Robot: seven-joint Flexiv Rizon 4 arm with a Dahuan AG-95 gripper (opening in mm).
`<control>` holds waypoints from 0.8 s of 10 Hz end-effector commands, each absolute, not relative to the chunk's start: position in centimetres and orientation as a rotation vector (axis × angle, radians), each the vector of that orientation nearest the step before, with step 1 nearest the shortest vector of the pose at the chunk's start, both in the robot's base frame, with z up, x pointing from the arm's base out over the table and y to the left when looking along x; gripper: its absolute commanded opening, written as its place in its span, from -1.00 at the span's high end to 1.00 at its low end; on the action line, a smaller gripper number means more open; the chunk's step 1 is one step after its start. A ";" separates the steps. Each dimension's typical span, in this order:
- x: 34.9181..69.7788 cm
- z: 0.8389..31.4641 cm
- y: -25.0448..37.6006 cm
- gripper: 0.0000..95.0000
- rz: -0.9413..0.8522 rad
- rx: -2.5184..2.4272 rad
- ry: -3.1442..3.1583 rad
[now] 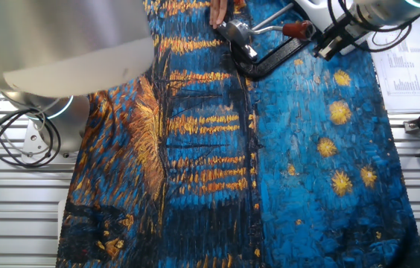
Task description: Pull up the lever
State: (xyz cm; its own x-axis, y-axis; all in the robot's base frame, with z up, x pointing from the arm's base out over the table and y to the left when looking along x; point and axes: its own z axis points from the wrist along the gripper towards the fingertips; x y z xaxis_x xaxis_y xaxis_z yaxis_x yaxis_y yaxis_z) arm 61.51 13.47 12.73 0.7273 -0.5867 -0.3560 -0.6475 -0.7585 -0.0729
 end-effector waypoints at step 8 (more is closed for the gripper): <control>60.6 13.1 13.8 0.60 0.589 -2.698 0.983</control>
